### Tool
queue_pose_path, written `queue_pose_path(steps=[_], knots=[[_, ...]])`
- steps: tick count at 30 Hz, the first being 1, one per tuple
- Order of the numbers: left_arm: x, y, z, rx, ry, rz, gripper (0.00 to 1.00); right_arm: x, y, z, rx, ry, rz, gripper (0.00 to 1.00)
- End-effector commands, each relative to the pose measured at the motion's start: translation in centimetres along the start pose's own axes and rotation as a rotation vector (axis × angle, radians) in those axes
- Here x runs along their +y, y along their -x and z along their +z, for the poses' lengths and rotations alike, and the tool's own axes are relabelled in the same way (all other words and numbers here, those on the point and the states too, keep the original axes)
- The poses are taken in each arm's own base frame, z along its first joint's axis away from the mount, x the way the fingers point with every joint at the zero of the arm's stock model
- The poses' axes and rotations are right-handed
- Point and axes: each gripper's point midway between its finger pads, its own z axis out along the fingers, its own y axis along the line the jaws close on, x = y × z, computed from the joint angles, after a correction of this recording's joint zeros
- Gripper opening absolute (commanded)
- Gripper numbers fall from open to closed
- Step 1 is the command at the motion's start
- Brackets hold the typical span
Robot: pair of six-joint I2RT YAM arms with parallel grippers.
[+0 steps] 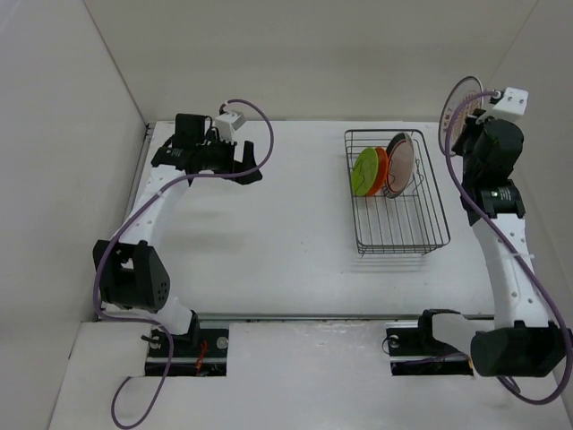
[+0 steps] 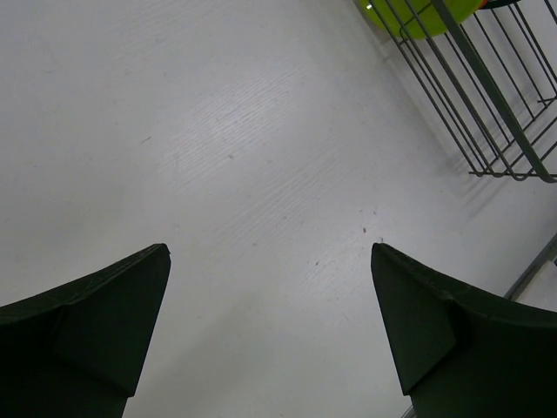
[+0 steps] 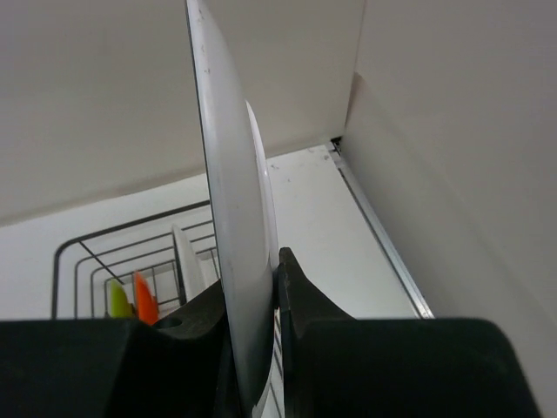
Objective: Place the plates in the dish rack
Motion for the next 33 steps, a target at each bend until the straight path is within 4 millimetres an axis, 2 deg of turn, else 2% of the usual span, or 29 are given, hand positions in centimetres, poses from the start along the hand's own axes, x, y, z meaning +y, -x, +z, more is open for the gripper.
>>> queue_pose_path(steps=[1, 5, 6, 7, 9, 14, 16, 17, 20, 22, 23, 27, 33], knots=[[-0.6, 1.9, -1.5, -0.068, 0.023, 0.027, 1.0, -0.1, 0.7, 2.4, -0.059, -0.001, -0.051, 0.0], [-0.9, 1.9, -1.8, -0.07, 0.014, 0.037, 1.0, 0.2, -1.4, 5.0, -0.022, 0.057, -0.116, 0.0], [-0.9, 1.9, -1.8, -0.07, 0.015, 0.046, 1.0, 0.0, -1.3, 5.6, -0.034, 0.062, -0.124, 0.0], [-1.0, 1.7, -2.0, -0.07, 0.015, 0.046, 1.0, 0.0, -2.7, 6.6, 0.001, 0.071, -0.14, 0.0], [-1.2, 1.9, -2.2, -0.078, 0.015, 0.052, 1.0, 0.3, -3.8, 7.9, 0.019, 0.114, -0.142, 0.0], [-1.4, 1.4, -2.3, -0.071, 0.004, 0.057, 1.0, -0.5, -6.7, 10.0, 0.077, 0.125, -0.154, 0.0], [-1.5, 1.4, -2.4, -0.078, 0.005, 0.063, 1.0, -0.7, -7.1, 10.3, 0.086, 0.13, -0.153, 0.0], [-1.5, 1.4, -2.4, -0.078, 0.005, 0.063, 1.0, -0.6, -8.3, 10.5, 0.112, 0.139, -0.155, 0.0], [-1.3, 1.2, -2.1, -0.071, 0.004, 0.057, 1.0, -0.3, -10.0, 10.8, 0.143, 0.159, -0.155, 0.0], [-1.4, 1.5, -2.0, -0.074, -0.004, 0.059, 1.0, -0.3, -10.0, 10.8, 0.144, 0.158, -0.146, 0.0], [-1.2, 1.3, -1.7, -0.065, -0.005, 0.053, 1.0, -0.1, -10.9, 10.9, 0.162, 0.169, -0.146, 0.0], [-1.2, 1.1, -1.7, -0.058, -0.006, 0.048, 1.0, 0.1, -10.9, 10.8, 0.163, 0.179, -0.134, 0.0], [-1.2, 1.1, -1.7, -0.058, -0.006, 0.048, 1.0, 0.1, -12.8, 11.5, 0.206, 0.177, -0.125, 0.0]])
